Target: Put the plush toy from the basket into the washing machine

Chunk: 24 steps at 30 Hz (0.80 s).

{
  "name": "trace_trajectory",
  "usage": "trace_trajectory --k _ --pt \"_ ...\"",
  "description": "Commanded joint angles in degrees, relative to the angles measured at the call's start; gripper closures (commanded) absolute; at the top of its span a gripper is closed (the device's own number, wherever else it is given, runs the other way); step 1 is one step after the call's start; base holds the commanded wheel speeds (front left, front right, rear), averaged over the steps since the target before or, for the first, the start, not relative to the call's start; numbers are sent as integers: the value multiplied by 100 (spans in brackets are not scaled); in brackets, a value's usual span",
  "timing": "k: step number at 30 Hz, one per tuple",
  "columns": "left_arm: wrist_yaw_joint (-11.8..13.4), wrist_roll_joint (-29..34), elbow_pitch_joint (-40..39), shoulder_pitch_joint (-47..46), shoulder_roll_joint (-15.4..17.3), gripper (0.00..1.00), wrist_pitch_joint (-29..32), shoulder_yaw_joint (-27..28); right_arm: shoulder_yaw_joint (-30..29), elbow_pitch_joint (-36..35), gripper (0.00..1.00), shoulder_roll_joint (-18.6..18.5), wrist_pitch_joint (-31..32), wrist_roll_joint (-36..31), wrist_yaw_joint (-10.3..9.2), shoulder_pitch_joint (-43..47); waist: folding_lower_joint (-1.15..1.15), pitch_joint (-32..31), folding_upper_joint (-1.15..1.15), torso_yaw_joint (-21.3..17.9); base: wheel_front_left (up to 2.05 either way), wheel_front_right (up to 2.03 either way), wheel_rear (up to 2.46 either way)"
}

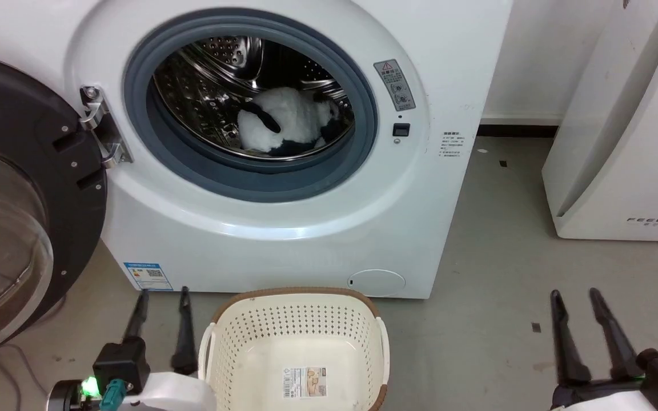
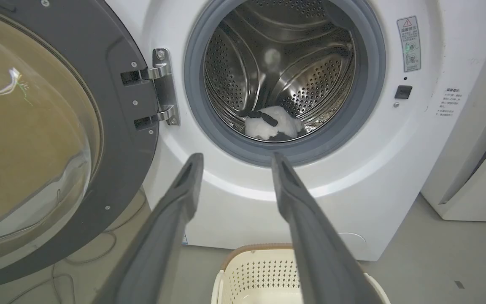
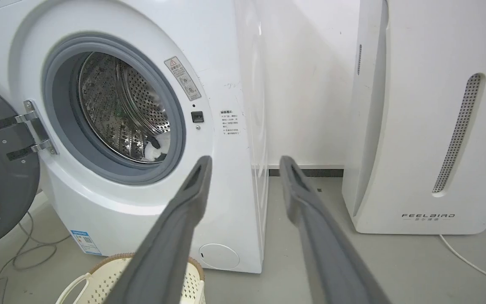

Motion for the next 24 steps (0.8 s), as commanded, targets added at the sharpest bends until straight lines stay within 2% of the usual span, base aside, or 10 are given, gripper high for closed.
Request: trace_trajectory --k 1,24 --pt "4 1 -3 0 -1 100 6 1 2 -2 100 0 3 -2 0 -4 1 -1 -1 0 0 0 0" --pt "-43 64 -165 12 -8 100 256 -18 57 -11 100 0 254 -148 -1 -91 1 -4 -1 -47 0 0 0"
